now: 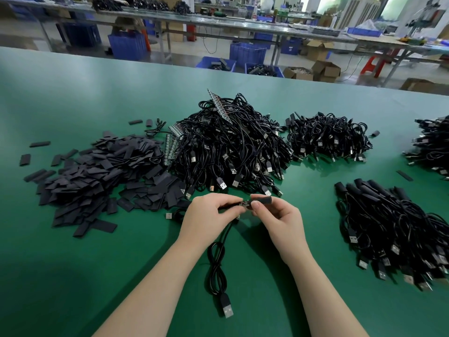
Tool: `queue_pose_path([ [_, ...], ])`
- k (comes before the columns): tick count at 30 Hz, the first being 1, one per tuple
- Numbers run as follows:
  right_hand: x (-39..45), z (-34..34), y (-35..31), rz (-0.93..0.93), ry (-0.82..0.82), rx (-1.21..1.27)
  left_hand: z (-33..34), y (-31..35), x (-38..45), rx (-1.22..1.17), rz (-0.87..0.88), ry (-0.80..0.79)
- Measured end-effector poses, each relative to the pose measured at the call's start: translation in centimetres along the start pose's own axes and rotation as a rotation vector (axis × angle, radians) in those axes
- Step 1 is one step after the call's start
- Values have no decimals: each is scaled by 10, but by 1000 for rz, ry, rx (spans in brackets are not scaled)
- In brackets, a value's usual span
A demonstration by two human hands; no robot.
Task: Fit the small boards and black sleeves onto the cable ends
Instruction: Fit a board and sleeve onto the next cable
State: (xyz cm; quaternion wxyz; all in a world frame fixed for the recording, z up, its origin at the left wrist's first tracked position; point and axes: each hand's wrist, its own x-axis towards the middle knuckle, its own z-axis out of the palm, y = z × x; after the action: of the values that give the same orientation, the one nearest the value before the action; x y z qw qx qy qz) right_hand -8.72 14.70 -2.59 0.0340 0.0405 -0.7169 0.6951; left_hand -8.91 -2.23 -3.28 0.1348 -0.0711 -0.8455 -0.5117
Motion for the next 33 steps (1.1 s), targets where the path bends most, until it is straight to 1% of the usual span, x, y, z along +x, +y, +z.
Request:
queue_pose_path([
  [2, 0, 1, 0, -3, -8, -17, 2, 2, -1, 21, 30, 3],
  [4, -1, 2, 1, -15, -14, -32, 4, 3, -3, 58, 99, -17],
  [6, 0, 2, 2, -14, 4, -1, 5, 3, -3, 62, 137, -29],
  [10, 1, 2, 2, -3, 24, 16, 6, 2, -2, 34, 98, 33],
  [12, 1, 2, 2, -1, 17, -6, 6, 2, -3, 32, 115, 56],
  [16, 0, 3, 3, 6, -3, -34, 6, 3, -4, 105, 205, 65],
  [21, 0, 3, 3, 3, 18, -10, 5, 4, -4, 141, 293, 63],
  [25, -1, 4, 1, 6, 6, -3, 8, 5, -5, 191, 381, 106],
  [29, 0, 3, -2, 6, -38, 6, 8, 4, -4, 208, 432, 149],
  [33, -1, 2, -2, 14, -50, 26, 8, 4, -5, 226, 458, 147],
])
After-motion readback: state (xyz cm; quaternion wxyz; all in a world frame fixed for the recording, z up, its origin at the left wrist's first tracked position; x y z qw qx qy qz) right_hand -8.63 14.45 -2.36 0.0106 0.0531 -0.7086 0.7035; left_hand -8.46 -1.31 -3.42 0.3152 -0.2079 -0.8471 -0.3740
